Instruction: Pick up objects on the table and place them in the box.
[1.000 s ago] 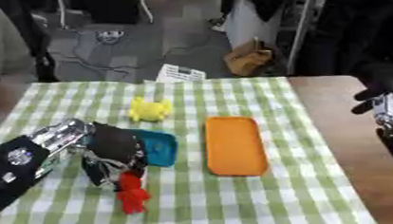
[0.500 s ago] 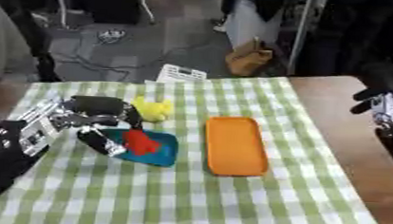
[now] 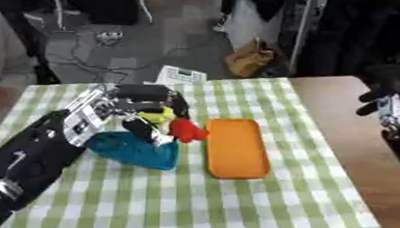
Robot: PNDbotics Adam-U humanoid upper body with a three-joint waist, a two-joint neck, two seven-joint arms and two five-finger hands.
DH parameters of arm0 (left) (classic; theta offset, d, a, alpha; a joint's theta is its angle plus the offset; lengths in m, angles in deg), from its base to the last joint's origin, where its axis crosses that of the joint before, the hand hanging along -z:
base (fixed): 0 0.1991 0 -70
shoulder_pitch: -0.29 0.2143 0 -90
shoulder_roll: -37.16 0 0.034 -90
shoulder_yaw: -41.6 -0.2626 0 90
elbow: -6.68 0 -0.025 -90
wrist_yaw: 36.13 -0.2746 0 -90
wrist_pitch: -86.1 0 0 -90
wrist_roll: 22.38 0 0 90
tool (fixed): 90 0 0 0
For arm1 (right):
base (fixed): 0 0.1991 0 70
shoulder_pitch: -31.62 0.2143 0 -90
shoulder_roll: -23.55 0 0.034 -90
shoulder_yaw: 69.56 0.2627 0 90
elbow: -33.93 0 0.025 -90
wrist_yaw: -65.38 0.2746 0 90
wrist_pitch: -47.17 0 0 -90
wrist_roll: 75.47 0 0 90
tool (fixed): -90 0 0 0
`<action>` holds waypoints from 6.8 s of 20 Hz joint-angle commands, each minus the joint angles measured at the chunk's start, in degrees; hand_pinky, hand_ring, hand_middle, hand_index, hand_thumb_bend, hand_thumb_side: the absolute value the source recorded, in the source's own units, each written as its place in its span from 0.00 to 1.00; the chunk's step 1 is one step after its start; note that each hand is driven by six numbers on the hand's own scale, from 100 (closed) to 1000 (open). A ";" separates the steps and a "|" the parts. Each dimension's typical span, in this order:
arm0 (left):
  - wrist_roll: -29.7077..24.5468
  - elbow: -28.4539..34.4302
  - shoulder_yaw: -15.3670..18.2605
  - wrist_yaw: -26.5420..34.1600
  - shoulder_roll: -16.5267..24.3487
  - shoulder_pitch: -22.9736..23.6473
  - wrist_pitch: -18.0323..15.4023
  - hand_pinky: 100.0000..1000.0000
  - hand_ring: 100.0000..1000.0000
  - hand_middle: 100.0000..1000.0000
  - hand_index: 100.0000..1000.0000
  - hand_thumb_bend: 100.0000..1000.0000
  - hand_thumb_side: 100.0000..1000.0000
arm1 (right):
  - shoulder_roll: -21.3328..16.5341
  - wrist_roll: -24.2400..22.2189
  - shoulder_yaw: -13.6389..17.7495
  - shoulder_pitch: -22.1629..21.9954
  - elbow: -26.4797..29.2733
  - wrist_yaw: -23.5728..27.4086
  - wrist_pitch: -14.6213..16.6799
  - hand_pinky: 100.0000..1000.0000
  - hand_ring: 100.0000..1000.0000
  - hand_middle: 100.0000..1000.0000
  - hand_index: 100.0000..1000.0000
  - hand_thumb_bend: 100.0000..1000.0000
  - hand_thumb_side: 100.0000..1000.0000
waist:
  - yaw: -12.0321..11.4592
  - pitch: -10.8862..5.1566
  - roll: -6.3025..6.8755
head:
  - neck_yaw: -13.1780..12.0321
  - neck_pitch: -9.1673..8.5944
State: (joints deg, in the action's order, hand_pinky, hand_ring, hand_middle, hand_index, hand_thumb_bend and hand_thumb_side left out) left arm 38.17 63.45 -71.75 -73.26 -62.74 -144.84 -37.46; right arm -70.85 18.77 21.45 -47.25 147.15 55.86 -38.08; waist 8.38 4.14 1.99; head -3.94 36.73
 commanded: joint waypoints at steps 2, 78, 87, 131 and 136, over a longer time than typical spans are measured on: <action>-16.35 -1.89 1.41 -6.55 -3.16 -1.56 -18.40 0.66 0.59 0.47 0.55 0.02 0.18 | -0.32 -0.31 0.20 0.96 1.37 0.57 0.17 0.46 0.54 0.70 0.72 0.00 0.65 | 0.28 -1.21 -0.51 | -0.08 -0.77; 41.57 -18.90 24.39 -76.29 -15.09 -1.21 20.22 0.89 0.93 0.91 0.88 0.52 0.63 | 1.41 -1.84 -1.03 2.31 1.37 2.22 0.53 0.46 0.54 0.70 0.72 0.00 0.65 | 5.44 0.02 -1.21 | -1.76 -2.70; 44.00 -10.17 23.85 -47.66 -6.05 -0.47 14.23 0.73 0.76 0.78 0.83 0.04 0.64 | 0.95 -1.25 -0.37 1.81 1.37 1.66 0.26 0.46 0.54 0.70 0.72 0.00 0.65 | 3.20 -0.19 -1.18 | -0.22 -2.80; 10.41 41.78 34.87 32.48 8.79 36.51 17.77 0.52 0.59 0.66 0.80 0.00 0.83 | -0.36 -0.55 0.41 1.07 1.37 0.85 -0.67 0.46 0.54 0.70 0.72 0.00 0.65 | -2.64 0.14 -1.11 | -0.95 6.28; 10.45 42.16 34.92 32.57 8.13 36.71 18.25 0.52 0.59 0.66 0.79 0.00 0.83 | -0.32 -0.59 0.37 1.16 1.37 0.85 -0.66 0.46 0.54 0.70 0.72 0.00 0.65 | -2.56 0.05 -1.04 | -2.40 5.77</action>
State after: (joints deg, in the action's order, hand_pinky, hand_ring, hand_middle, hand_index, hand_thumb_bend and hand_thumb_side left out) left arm 48.53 104.44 -37.52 -41.00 -55.31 -107.64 -19.44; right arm -69.96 18.17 21.26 -46.76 147.16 56.94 -38.73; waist 5.83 4.21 1.77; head -5.74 43.18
